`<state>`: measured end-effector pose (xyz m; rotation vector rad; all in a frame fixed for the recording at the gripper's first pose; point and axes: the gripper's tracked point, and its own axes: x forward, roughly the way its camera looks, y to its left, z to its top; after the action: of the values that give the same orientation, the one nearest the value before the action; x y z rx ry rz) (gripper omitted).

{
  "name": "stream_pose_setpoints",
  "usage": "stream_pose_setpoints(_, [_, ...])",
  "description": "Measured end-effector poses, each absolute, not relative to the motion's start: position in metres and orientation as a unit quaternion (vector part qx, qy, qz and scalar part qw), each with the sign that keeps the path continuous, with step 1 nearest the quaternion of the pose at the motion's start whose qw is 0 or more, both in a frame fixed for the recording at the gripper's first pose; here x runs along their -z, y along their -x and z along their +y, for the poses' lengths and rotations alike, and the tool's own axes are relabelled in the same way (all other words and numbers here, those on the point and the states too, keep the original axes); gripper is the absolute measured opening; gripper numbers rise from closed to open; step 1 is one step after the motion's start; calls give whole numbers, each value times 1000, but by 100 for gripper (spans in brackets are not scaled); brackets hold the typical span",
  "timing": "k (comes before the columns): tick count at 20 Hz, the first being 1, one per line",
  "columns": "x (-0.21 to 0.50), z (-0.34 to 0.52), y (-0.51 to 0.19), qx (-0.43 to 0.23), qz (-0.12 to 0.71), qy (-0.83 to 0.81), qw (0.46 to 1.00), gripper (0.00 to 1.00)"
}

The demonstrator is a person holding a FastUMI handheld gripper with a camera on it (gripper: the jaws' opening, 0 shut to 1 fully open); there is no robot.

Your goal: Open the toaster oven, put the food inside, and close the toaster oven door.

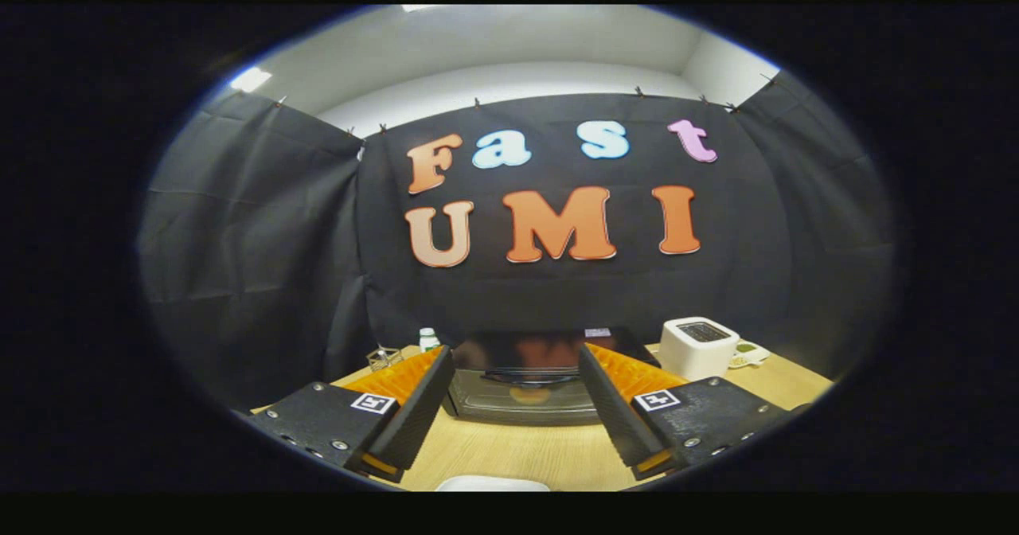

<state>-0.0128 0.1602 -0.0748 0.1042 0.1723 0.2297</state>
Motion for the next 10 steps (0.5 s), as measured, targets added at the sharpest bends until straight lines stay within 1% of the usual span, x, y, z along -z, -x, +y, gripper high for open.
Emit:
stream_pose_setpoints(5, [44, 103, 39, -96, 50, -55, 993, 95])
stream_pose_setpoints(7, [41, 74, 45, -75, 45, -42, 995, 95])
stream_pose_setpoints(10, [35, 50, 54, -62, 33, -28, 997, 95])
